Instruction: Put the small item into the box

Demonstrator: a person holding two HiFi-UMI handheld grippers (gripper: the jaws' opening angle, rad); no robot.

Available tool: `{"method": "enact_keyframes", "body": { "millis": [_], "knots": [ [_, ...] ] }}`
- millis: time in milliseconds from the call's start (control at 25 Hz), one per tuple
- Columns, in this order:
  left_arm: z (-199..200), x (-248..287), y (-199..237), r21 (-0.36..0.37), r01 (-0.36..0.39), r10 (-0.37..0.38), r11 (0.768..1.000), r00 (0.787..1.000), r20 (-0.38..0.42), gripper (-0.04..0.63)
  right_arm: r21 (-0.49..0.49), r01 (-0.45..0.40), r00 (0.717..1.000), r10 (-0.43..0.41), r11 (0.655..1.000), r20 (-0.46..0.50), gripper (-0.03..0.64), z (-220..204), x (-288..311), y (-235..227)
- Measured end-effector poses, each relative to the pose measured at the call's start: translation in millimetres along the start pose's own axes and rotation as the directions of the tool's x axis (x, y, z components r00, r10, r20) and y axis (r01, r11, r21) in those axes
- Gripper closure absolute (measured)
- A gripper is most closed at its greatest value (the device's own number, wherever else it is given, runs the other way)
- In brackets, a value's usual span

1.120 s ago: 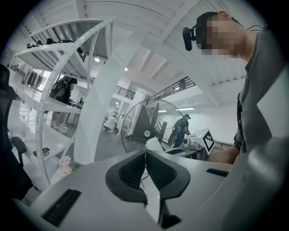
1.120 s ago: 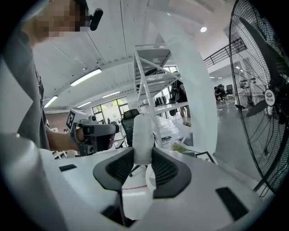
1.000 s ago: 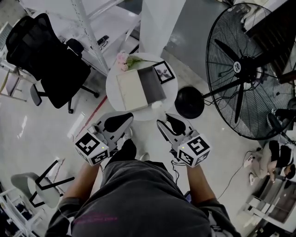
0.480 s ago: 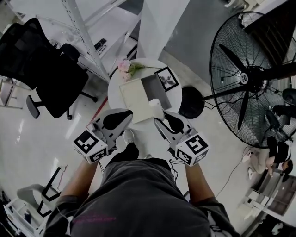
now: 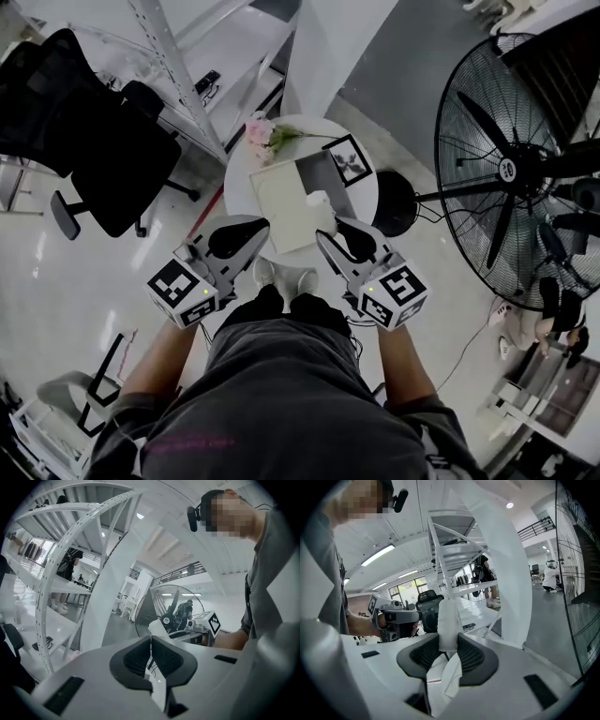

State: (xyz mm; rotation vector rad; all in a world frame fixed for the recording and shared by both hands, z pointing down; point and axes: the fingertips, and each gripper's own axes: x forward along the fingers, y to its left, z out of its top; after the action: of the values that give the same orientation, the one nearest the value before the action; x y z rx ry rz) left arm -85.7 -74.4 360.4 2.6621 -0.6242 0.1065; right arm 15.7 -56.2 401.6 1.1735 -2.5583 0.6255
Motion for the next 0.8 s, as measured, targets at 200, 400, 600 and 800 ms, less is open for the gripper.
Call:
{"method": "enact_keyframes", "body": {
  "millis": [200,400,600,800],
  "knots": [
    [-2.9,3.4,13.3,-0.022,-0.018,0.018,1.0,1.0,-0.006,0.572,0.005,-0.011,1.0,0.011,1.0,-0.019,0.488,0.6,14.7,-11.9],
    [-8.4,12.4,28.4,-0.036,-0.054,0.054,0.998,0.998,-0.015,0.572,0.008,-0.031,0.998,0.031,0.999,-0.046,0.488,-6.2,30.9,-32.7],
    [-14.4,26.6,40.5,-0.059,-0.1,0.099,0.993,0.995,-0.023,0.572,-0.007,-0.044,0.995,0.043,0.999,-0.094,0.488,-16.8,46.8,-66.6],
    [-22.6,40.7,48.9,-0.085,-0.16,0.157,0.983,0.987,-0.039,0.572,-0.023,-0.072,0.985,0.068,0.997,-0.162,0.488,-34.5,65.2,-101.6]
  ]
}}
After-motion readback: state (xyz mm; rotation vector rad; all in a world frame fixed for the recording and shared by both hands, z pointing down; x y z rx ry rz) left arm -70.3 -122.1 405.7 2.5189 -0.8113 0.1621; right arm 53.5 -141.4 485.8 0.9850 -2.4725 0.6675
